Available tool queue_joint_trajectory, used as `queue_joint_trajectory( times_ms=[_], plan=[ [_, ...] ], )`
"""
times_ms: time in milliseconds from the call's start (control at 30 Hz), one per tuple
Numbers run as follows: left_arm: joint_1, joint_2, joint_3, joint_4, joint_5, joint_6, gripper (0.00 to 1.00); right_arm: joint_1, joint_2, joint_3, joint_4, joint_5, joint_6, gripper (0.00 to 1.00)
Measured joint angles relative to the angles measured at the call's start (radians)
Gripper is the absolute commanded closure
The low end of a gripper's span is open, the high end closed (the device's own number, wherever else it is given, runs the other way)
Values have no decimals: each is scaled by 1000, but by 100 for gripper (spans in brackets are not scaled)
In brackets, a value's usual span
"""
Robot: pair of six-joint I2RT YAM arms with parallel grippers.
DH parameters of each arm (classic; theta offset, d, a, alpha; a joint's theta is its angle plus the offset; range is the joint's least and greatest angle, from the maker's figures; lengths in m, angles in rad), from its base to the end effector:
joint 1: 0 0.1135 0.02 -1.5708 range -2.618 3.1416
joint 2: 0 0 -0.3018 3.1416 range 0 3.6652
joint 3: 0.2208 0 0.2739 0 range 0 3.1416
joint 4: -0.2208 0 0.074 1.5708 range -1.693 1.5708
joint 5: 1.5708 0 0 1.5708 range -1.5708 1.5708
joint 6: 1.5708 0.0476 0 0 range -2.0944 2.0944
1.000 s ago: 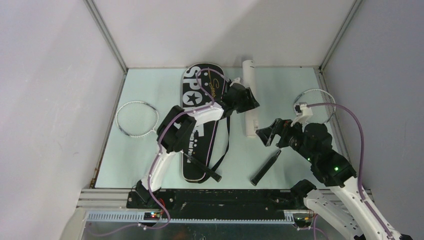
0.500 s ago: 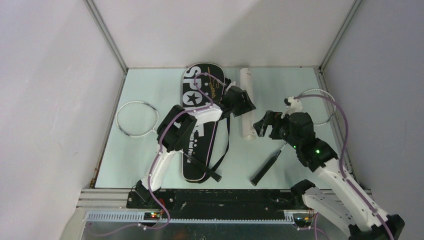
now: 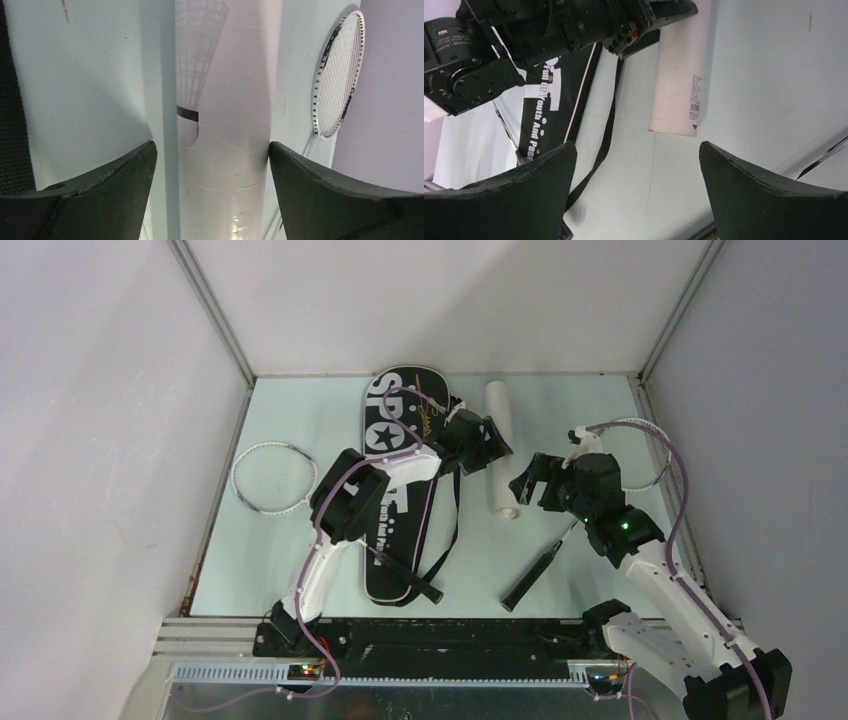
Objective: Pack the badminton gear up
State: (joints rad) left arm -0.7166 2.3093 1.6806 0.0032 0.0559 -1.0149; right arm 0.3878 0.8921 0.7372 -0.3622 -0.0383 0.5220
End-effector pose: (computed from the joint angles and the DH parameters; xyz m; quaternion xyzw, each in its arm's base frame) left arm 0.4304 -0.3784 0.1569 -0.1197 0.8820 -0.3627 0.2760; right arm 0.1933 0.0809 0.3064 0.0483 0.8629 0.2357 0.4443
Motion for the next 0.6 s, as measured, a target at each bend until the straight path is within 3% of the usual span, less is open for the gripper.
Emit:
queue_joint_trajectory(
  times_ms=[167, 300, 600],
  plan=[
    [1, -36, -37, -22, -3, 3, 8, -11, -21, 0, 0, 2, -1, 6],
    [3, -77, -69, -63, -13, 28, 1, -17, -15, -2, 0, 0, 0, 6],
    [5, -262, -183, -178, -66, 132, 0, -17, -54, -26, -3, -10, 13, 7]
  ],
)
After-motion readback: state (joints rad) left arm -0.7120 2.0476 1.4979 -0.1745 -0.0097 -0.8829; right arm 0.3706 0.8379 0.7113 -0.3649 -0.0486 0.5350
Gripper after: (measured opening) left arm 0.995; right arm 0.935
